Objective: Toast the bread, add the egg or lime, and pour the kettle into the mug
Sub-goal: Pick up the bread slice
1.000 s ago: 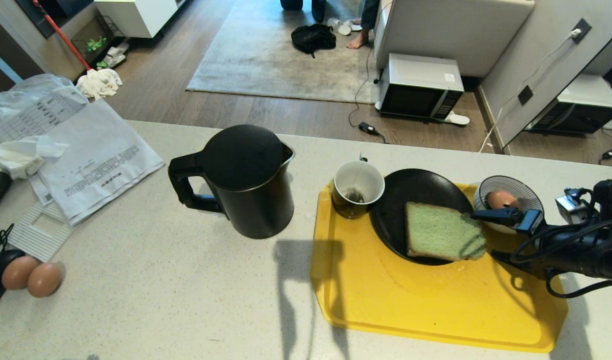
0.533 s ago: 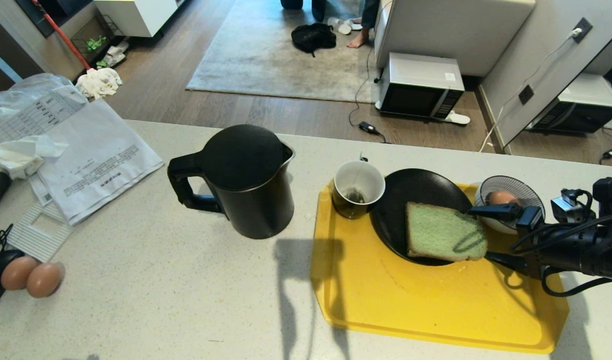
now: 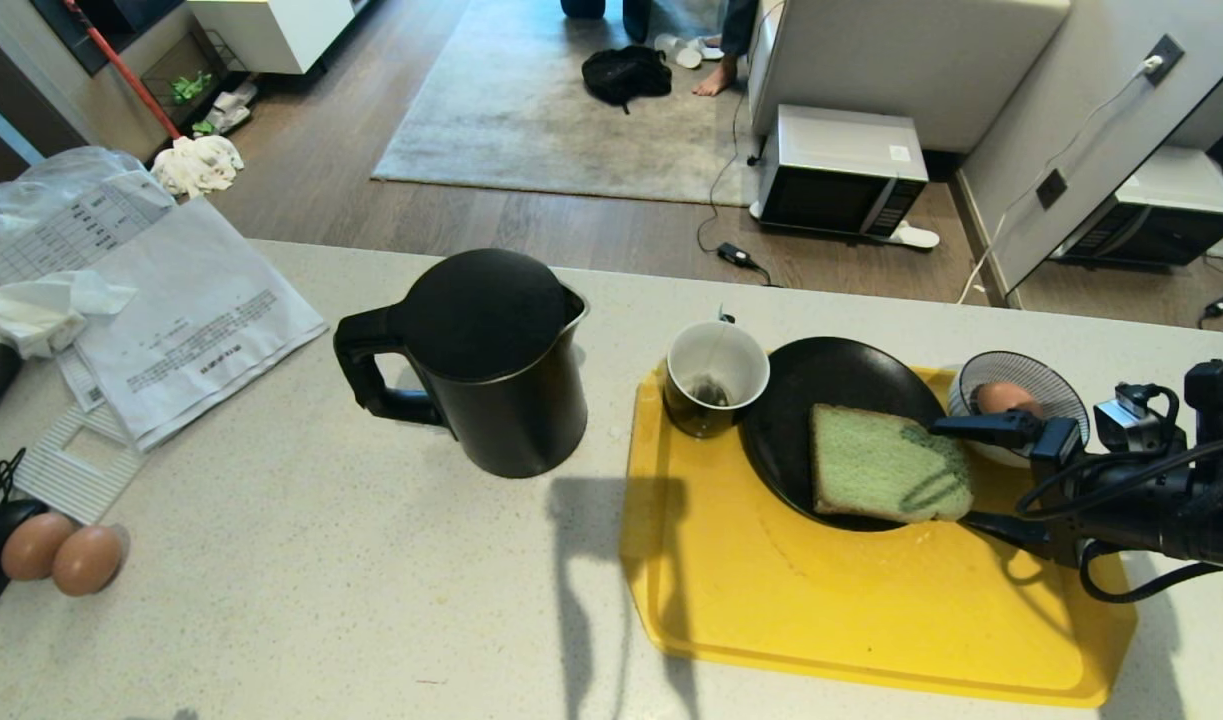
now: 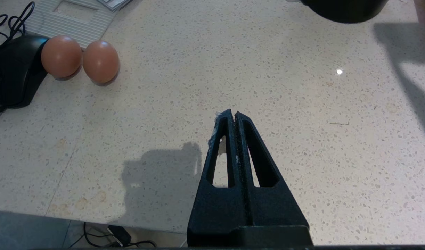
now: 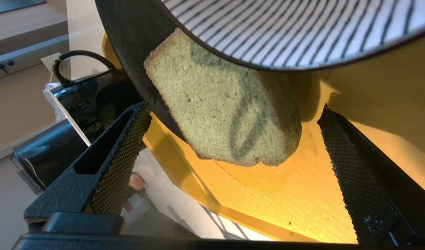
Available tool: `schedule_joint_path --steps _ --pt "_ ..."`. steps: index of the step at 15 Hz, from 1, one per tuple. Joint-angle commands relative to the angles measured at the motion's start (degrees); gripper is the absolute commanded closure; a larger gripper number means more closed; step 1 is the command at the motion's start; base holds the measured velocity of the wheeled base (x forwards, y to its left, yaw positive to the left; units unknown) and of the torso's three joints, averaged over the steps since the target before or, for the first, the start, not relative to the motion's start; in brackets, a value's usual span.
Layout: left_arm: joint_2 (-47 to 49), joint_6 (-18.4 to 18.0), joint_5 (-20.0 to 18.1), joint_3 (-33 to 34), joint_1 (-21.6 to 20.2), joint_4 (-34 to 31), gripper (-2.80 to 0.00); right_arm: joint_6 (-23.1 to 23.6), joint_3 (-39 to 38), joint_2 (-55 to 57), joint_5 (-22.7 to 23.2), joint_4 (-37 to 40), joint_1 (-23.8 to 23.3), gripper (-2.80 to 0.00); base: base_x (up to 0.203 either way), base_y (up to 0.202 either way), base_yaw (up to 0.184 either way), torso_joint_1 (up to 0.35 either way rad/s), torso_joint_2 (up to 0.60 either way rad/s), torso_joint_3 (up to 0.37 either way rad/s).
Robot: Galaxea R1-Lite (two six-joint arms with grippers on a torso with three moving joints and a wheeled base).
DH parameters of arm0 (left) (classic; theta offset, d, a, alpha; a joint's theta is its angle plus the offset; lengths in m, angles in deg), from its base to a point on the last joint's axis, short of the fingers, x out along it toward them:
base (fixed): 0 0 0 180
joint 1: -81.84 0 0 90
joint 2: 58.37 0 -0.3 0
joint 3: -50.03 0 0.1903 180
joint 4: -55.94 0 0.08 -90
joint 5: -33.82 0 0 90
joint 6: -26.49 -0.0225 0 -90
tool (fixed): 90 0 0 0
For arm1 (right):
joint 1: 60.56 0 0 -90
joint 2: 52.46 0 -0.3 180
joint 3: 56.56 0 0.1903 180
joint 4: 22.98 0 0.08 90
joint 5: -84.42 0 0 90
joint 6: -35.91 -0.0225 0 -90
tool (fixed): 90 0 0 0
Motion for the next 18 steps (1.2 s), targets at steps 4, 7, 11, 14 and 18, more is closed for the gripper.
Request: schedule_joint_path --steps 4,7,11,14,18 --pt "0.0 0.0 0.0 0.0 0.0 0.1 0.0 -0.2 -0.3 -0.4 0.9 -0.2 0.5 -2.8 0.0 0.0 0.0 0.0 0.0 0.0" --pt "0.0 0.0 0.0 0.0 0.0 0.0 0.0 -0.1 -0.3 -0.4 0.9 -0.2 0.8 -2.8 0.0 0.0 0.0 0.0 0.0 0.0" --pt "0.0 0.0 0.0 0.0 0.0 0.0 0.0 0.0 -0.8 -0.2 0.9 -0.3 1.1 -2.8 0.0 0.0 0.0 0.0 0.0 0.0" --pt "0.0 0.0 0.0 0.0 0.0 0.1 0.0 0.2 -1.5 0.2 1.0 -0.3 1.1 -2.8 0.0 0.0 0.0 0.0 0.0 0.0" --pt "0.0 0.0 0.0 0.0 0.0 0.1 0.0 0.3 -1.6 0.9 1.0 -1.3 1.1 -2.8 0.0 0.0 0.0 0.0 0.0 0.0"
